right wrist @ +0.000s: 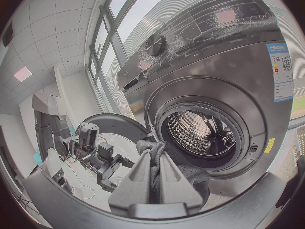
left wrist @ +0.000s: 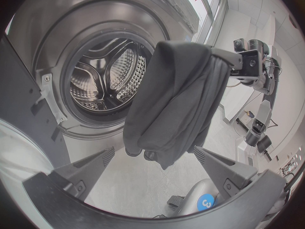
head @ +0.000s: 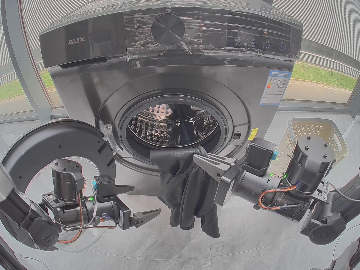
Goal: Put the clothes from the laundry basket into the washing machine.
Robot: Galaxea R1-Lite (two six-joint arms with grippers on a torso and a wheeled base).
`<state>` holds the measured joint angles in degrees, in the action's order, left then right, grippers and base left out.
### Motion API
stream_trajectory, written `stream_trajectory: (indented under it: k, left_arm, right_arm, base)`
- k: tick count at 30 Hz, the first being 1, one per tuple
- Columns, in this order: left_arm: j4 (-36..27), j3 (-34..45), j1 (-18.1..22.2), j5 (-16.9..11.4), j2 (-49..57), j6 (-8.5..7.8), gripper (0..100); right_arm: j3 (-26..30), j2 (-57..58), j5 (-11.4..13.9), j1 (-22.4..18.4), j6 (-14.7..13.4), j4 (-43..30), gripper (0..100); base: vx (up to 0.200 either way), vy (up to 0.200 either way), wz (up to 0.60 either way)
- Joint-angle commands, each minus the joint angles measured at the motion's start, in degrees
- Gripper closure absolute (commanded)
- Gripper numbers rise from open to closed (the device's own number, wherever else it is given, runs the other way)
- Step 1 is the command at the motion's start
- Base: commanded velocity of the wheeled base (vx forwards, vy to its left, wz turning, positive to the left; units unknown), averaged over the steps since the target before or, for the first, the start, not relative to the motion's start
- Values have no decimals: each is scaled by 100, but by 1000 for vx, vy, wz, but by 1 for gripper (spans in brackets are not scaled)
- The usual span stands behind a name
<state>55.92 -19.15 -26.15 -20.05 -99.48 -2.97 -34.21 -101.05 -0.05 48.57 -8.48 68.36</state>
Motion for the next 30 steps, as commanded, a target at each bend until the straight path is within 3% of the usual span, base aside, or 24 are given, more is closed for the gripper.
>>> stream_trajectory:
  k: [1,11,16,30]
  left_arm:
    - [112,-80,-4,-25,-529,-1,0]
    - [798,-247,-92,-34,-1294,157,0]
    - [1369,-282,-242,-42,-1584,429,0]
    - [2257,-458,-329,45,-2243,473,0]
  right_arm:
    - [37,103,5,21,-4,1,100]
    - [46,103,5,74,5,1,100]
    - [63,94,5,74,5,1,100]
    - [160,94,5,118,-4,1,100]
  base:
    - [0,0,0]
    - [0,0,0]
    - [0,0,0]
    - [0,0,0]
